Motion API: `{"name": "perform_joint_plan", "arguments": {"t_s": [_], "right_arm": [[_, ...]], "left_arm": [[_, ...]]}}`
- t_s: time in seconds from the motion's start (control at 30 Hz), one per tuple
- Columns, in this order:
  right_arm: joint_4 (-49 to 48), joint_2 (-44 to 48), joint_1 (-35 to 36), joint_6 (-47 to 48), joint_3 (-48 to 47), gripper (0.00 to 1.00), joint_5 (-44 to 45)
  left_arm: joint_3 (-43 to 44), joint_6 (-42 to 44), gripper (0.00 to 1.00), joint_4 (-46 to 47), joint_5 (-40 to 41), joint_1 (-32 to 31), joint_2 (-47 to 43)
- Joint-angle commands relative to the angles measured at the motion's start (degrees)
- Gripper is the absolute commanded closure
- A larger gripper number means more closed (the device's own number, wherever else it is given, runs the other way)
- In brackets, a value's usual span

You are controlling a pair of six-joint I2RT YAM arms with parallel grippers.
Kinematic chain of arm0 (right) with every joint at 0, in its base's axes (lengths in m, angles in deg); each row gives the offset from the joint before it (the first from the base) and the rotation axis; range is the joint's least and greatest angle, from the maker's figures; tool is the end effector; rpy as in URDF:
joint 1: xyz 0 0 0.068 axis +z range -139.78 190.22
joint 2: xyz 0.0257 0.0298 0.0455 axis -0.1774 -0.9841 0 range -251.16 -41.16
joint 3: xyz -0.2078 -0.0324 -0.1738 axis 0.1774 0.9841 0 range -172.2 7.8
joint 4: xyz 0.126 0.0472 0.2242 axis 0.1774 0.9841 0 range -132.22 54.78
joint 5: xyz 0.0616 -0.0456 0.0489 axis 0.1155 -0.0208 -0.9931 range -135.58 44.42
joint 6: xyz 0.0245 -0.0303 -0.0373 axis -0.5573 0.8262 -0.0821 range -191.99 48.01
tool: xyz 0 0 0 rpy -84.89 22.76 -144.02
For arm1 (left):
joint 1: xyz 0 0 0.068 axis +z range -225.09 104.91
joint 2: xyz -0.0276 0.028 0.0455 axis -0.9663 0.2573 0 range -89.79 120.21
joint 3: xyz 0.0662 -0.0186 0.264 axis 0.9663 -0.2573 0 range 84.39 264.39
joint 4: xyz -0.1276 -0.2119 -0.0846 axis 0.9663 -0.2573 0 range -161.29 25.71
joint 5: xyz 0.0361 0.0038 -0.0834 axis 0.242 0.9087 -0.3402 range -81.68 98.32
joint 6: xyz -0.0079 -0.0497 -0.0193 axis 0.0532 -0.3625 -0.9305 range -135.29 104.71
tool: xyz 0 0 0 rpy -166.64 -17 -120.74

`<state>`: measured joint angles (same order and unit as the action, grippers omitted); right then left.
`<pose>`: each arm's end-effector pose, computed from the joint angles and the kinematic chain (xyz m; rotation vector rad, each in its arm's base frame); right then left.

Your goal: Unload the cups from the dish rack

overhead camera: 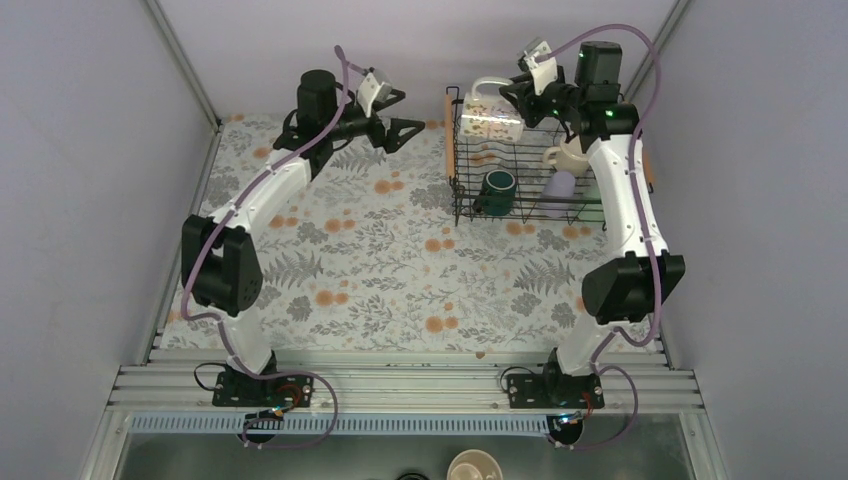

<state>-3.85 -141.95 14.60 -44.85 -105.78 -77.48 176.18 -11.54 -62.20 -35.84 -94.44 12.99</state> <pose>0.3865 0.0485 0.4406 -0.8572 1.7605 0.3004 0.3962 -0.1654 0.3679 0.8974 1.5120 -0.8605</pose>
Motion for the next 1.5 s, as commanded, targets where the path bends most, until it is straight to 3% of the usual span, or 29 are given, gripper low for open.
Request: {"name": "perform_joint_plan", "arguments": {"t_s": [0.0, 0.23, 0.5, 0.7, 0.97, 1.03, 1.1, 1.27, 1.47], "right_arm": [[-4.7, 4.6, -0.2, -5.7, -3.5, 0.97, -13.0], [-5.5, 3.6, -0.4, -6.9, -3.0, 0.97, -16.7], [-7.1, 3.2, -0.6, -10.7, -1.7, 0.97, -24.8], [-8.9, 2.5, -0.6, -11.6, -0.3, 0.97, -26.5], [-8.6, 0.8, -0.6, -11.5, -1.5, 0.97, -28.0], [-8.5, 0.7, -0.6, -11.3, -1.5, 0.97, -28.1], [-8.7, 0.6, -0.6, -11.1, -1.3, 0.97, -27.9], [-8.5, 0.1, -0.6, -11.1, -1.4, 0.97, -27.5], [-7.8, 0.7, -0.6, -10.4, -1.4, 0.92, -25.5]], "left_arm": [[3.3, -8.4, 0.00, 6.3, -12.6, -0.6, 2.8], [6.9, -14.1, 0.02, 6.2, -26.4, -1.9, 5.7], [13.2, -8.5, 0.00, -1.9, -26.6, -5.6, 8.5], [19.1, -12.2, 0.03, -1.2, -28.1, -6.8, 12.4], [20.8, -11.5, 0.36, -3.6, -29.0, -8.5, 13.0], [20.9, -11.2, 0.49, -4.2, -29.1, -8.8, 12.7], [20.8, -11.3, 0.73, -4.4, -28.7, -8.9, 12.4], [20.7, -9.8, 0.96, -6.4, -26.9, -9.1, 11.2], [21.9, -1.6, 0.98, -14.3, -20.3, -9.3, 9.5]]}}
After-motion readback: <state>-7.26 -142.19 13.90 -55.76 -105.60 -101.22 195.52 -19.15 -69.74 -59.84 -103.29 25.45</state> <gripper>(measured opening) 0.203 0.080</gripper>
